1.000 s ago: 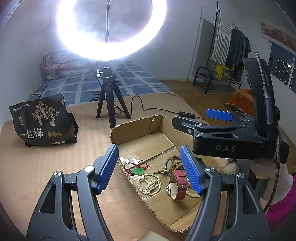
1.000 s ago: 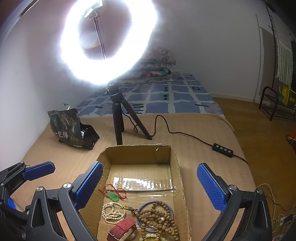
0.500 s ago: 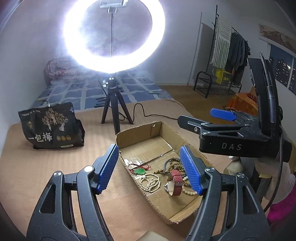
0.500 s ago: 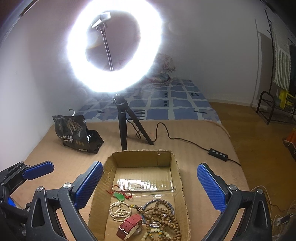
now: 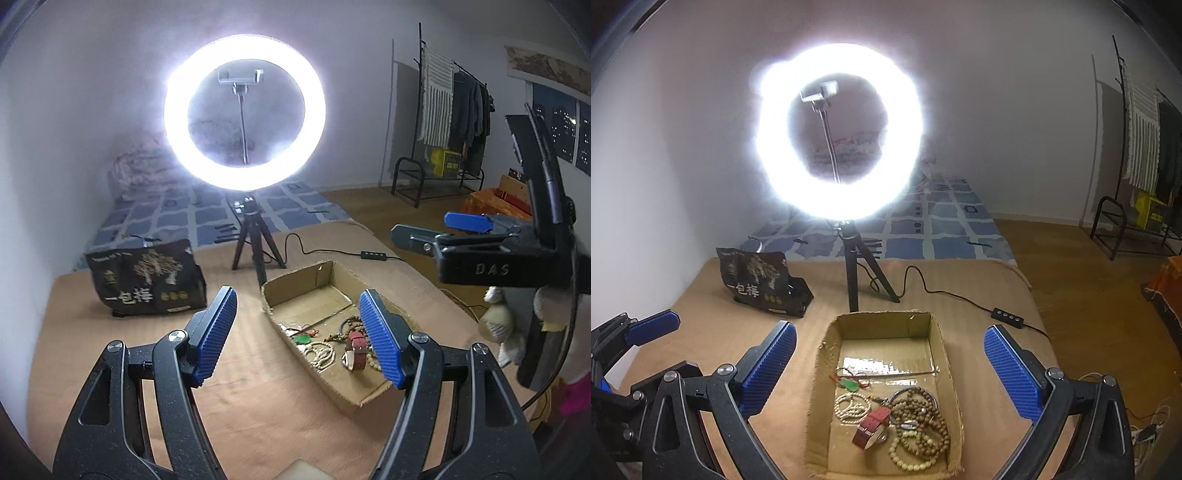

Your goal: Organize jewelry

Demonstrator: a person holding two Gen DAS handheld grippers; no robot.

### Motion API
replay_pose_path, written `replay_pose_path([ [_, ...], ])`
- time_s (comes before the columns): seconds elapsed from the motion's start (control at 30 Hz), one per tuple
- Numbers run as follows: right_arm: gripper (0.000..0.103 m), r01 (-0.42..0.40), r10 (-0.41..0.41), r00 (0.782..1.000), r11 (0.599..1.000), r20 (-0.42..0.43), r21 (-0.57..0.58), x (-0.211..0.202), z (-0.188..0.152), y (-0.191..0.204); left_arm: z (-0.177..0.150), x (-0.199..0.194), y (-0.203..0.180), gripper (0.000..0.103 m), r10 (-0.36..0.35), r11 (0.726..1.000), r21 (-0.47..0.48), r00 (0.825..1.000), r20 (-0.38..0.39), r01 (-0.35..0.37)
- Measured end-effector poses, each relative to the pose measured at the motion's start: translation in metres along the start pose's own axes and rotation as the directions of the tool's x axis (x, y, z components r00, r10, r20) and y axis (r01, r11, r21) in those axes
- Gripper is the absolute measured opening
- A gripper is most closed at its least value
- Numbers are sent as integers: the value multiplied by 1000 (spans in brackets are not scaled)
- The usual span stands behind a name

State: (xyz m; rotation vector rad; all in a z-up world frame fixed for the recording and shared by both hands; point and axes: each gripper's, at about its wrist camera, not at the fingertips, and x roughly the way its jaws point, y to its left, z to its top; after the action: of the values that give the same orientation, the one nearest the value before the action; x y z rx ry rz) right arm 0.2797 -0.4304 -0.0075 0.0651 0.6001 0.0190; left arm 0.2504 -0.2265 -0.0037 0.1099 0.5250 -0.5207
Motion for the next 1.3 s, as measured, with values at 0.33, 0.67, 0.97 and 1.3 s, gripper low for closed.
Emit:
replay_pose_path([
  [0.33, 103, 45, -45, 999, 999, 7, -14, -74, 0, 36, -2, -75, 12, 79, 18, 1000, 25, 998, 62, -19],
  [0.67, 103, 131, -130, 991, 991, 25, -37, -137, -23, 72, -15, -134, 12, 90, 13, 1000, 18, 994, 107, -16],
  [0.97, 103, 153, -151, 987, 988, 52, -32, -157, -48, 83, -30, -151, 2, 100, -2, 999, 47, 994, 108, -3],
  [1.3, 103, 188, -188, 981, 982, 51, -5, -147, -63, 75, -41, -146, -10, 102, 24, 994, 102, 997, 73, -32],
])
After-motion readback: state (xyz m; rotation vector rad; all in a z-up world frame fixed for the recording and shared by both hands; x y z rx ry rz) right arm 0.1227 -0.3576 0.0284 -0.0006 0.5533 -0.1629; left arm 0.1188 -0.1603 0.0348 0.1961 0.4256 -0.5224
